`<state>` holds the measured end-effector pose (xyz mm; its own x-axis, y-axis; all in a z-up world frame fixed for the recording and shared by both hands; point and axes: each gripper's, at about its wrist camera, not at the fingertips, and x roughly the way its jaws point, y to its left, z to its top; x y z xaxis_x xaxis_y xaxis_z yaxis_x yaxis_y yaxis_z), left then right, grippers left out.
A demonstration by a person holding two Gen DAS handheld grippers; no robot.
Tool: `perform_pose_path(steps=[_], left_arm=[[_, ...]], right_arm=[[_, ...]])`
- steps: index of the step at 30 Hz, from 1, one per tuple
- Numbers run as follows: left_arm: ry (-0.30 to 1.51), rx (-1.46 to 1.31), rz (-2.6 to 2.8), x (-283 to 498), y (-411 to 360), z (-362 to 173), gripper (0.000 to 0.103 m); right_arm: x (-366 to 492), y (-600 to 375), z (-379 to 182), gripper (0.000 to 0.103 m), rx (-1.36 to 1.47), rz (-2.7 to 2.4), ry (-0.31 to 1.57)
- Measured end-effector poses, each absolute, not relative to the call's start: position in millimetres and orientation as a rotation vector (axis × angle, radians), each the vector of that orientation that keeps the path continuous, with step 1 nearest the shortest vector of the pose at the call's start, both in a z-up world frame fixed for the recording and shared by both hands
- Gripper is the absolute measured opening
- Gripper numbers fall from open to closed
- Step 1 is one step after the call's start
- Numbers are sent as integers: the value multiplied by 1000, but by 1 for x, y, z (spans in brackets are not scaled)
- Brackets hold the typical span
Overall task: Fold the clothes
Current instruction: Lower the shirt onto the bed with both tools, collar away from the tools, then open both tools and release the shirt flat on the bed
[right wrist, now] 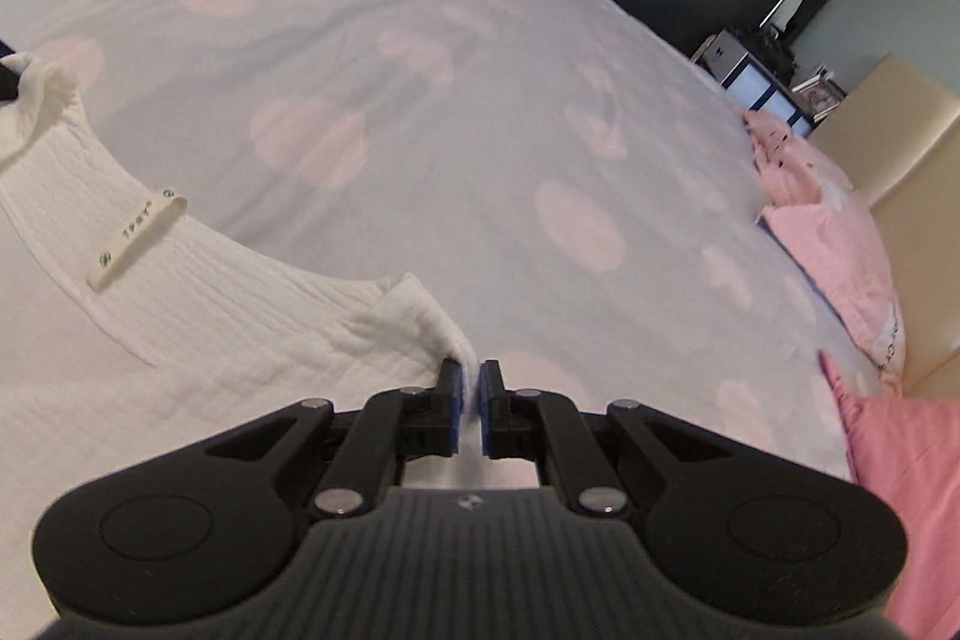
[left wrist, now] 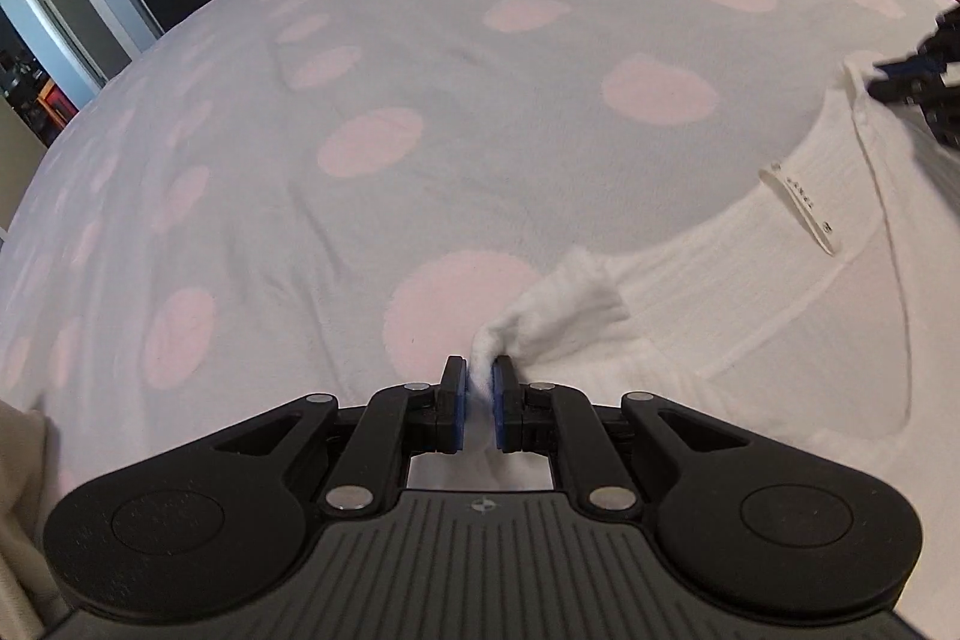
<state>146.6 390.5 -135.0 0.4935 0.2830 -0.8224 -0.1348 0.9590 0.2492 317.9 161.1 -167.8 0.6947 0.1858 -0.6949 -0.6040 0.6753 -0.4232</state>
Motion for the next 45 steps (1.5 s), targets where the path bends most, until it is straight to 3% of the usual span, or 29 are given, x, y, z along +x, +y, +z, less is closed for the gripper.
perform_pose_path(steps=[8,10,11,12,18,24,34,45], left_arm=[[967,90,237,162,393,-119,6],[961,76,252,159,399,-119,7],[958,67,261,158,404,-119,9],[955,48,270,154,409,-118,10],[939,-51,286,103,432,-88,24],[983,-86,287,23,426,-56,38],[995,-134,306,-87,380,-25,45],[1046,-196,339,-161,347,-53,55]], right_arm=[[317,152,-147,7,-628,471,705],[320,143,-144,17,-591,481,729],[319,137,-141,29,-566,479,732],[318,130,-137,33,-541,477,736],[288,83,-107,35,-438,497,774],[223,39,-82,44,-376,528,852],[112,-4,-51,49,-307,553,892],[46,-58,-74,50,-266,507,942]])
